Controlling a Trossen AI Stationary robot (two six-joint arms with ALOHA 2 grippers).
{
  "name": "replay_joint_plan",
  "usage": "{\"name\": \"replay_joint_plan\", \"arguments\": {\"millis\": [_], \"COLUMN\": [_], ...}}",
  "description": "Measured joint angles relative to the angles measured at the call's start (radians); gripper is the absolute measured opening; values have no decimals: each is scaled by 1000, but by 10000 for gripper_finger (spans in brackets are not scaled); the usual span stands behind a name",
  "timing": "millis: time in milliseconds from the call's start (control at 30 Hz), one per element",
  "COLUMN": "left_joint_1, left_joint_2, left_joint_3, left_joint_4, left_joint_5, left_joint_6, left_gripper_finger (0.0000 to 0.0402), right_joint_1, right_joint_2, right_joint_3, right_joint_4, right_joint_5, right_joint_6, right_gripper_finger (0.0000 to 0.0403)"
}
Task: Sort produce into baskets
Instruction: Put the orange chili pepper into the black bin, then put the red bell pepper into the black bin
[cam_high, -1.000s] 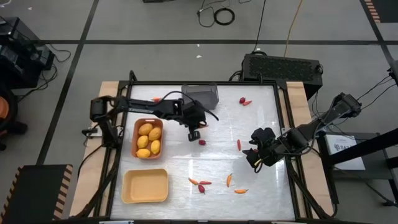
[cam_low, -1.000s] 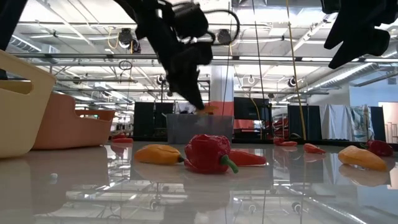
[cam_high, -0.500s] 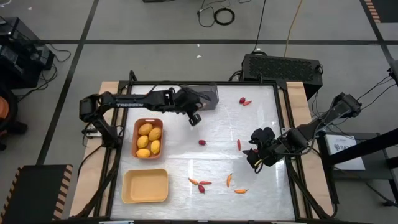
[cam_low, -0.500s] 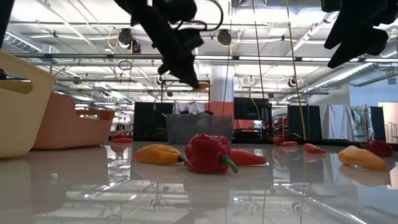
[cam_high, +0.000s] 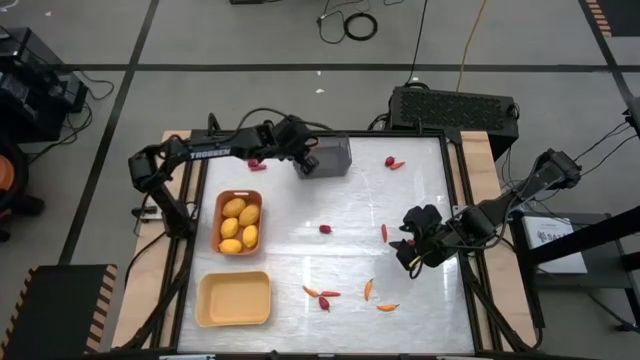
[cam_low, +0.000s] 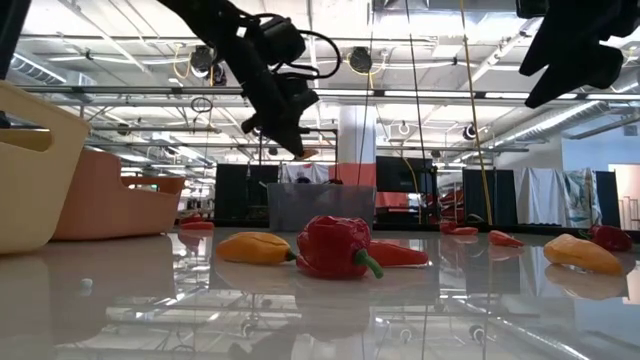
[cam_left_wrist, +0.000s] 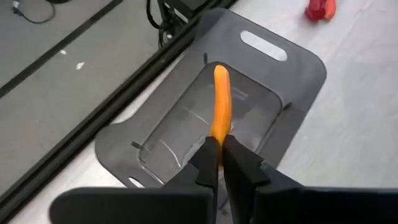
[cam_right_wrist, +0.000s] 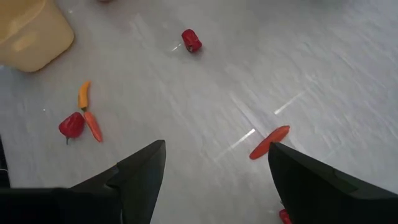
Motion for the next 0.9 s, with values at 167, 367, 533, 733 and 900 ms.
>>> {"name": "replay_joint_plan", "arguments": {"millis": [167,367,533,733,900], "left_joint_1": [-4,-3,-6,-22,-29], "left_joint_2": [0,0,0,-19,-72], "left_joint_3": [0,0,0,0,0], "left_joint_4": [-9,-32,-65,-105,-202], "left_joint_5": [13,13,32,68,69], "left_joint_6": [0,-39,-52,-53,-53], "left_gripper_finger": [71,147,185,197,197], "right_joint_1": [0,0,0,-2,-15], "right_joint_2": [0,0,0,0,0], "right_joint_3": [0,0,0,0,0], "right_joint_4": [1,1,10,17,25], "right_joint_5": [1,1,1,1,1], "right_joint_6": [0,0,0,0,0], "right_gripper_finger": [276,276,276,276,276]}}
